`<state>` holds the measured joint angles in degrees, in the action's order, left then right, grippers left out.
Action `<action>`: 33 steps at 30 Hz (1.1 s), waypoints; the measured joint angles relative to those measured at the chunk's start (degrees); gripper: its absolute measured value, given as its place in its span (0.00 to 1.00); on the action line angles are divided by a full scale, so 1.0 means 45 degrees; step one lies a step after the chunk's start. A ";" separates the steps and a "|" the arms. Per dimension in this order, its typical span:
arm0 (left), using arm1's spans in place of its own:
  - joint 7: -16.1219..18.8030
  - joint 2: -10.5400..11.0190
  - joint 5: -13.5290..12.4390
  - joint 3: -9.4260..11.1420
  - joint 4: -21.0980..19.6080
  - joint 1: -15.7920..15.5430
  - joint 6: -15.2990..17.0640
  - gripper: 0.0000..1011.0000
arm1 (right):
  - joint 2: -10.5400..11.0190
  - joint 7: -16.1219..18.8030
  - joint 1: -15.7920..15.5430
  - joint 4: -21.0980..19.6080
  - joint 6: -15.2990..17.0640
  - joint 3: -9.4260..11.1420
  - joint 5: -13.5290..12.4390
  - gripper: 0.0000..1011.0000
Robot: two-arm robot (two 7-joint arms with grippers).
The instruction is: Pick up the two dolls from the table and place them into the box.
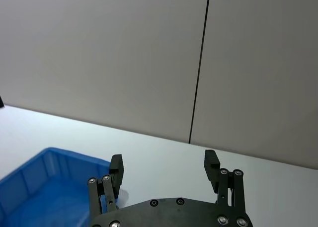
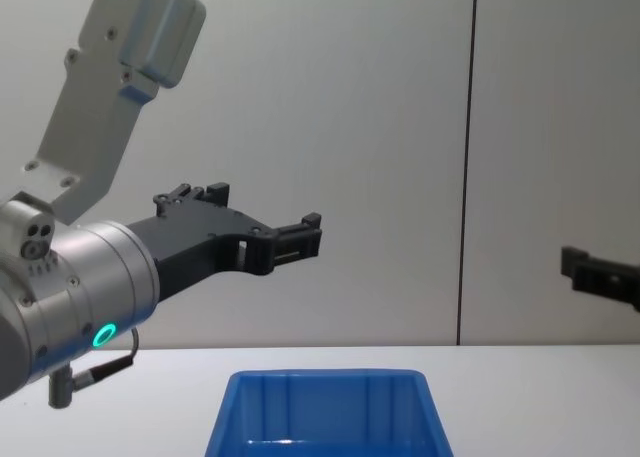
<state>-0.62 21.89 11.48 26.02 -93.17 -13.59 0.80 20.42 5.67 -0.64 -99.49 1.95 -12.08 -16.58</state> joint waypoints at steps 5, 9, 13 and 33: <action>0.0000 0.0001 0.0000 0.0000 0.0000 0.0000 0.0000 0.99 | 0.0301 0.0380 -0.0056 0.0362 0.0025 0.0182 0.0010 0.99; 0.0000 0.0001 0.0000 0.0001 0.0000 0.0000 0.0000 0.99 | 0.0563 0.0666 -0.0181 0.0635 0.0079 0.0319 0.0109 0.99; 0.0000 0.0000 0.0000 0.0001 0.0000 0.0000 0.0000 0.99 | 0.0863 0.0952 -0.0405 0.0889 0.0197 0.0448 0.0279 0.99; -0.0001 0.0000 0.0000 0.0001 0.0000 0.0000 0.0000 0.99 | 0.1413 0.1822 -0.1109 0.1930 0.0696 0.0467 0.1257 0.99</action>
<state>-0.63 21.89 11.48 26.03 -93.18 -13.58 0.80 26.78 13.87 -5.63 -90.81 5.08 -9.97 -10.93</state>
